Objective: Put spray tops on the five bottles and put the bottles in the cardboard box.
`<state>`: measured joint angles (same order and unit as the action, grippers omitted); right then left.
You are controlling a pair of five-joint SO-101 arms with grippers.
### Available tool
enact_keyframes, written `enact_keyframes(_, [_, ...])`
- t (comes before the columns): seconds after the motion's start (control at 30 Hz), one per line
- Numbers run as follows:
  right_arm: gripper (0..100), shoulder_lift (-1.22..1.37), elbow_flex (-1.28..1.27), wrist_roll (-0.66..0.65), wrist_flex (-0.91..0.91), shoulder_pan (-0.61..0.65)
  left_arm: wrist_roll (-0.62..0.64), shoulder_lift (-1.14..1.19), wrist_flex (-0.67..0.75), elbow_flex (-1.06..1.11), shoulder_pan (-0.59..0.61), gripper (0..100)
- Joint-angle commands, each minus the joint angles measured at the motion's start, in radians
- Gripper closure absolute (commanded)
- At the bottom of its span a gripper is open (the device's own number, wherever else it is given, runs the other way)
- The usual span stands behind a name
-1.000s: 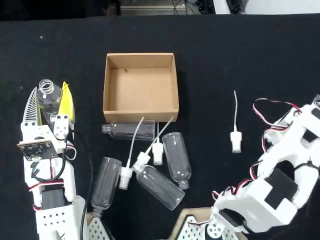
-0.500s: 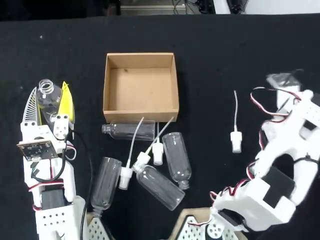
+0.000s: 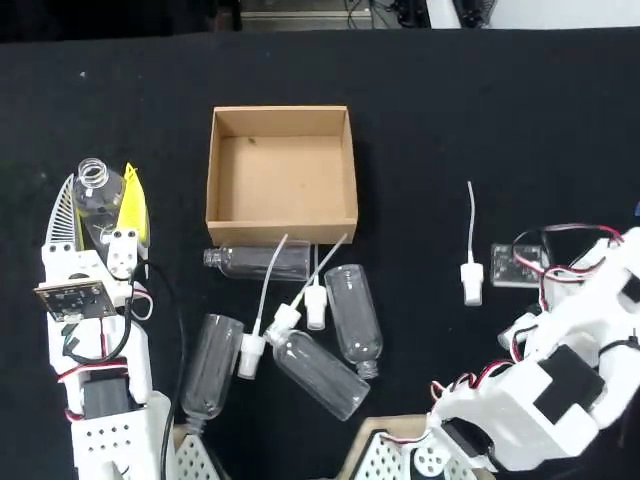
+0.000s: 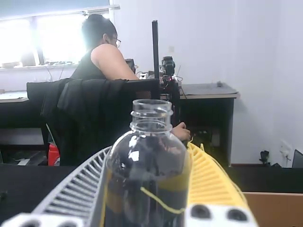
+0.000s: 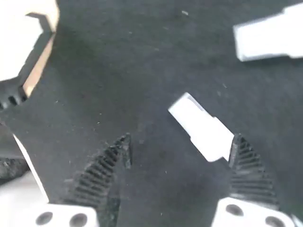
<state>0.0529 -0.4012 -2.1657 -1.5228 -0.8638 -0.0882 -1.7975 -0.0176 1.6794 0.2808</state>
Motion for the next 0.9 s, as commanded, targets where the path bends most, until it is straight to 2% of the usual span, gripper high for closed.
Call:
enact_keyframes(0.0, [70.9, -0.081, -0.05, -0.029, 0.112, -0.015, 0.009, -0.005, 0.025, 0.021, -0.008, 97])
enact_keyframes(0.23, [71.4, -0.082, -0.248, -0.026, 0.442, -0.015, 0.009, -0.005, 0.025, 0.021, -0.008, 97])
enact_keyframes(0.33, [79.1, -0.088, -0.268, 0.075, 0.503, -0.012, 0.009, -0.005, 0.025, 0.021, -0.008, 97])
enact_keyframes(0.4, [88.3, -0.088, -0.248, 0.215, 0.514, 0.018, 0.009, -0.005, 0.025, 0.021, -0.008, 97])
enact_keyframes(0.47, [98.2, -0.088, -0.213, 0.413, 0.508, 0.054, 0.009, -0.005, 0.025, 0.021, -0.008, 97])
enact_keyframes(0.73, [98.7, -0.088, -0.035, 1.366, 0.473, 0.072, 0.009, -0.005, 0.025, 0.021, -0.008, 97])
enact_keyframes(0.8, [98.7, -0.088, 0.042, 1.525, 0.385, 0.061, 0.009, -0.005, 0.025, 0.021, -0.008, 97])
enact_keyframes(0.87, [98.7, -0.088, 0.142, 1.599, 0.269, 0.086, 0.009, -0.005, 0.025, 0.021, -0.008, 97])
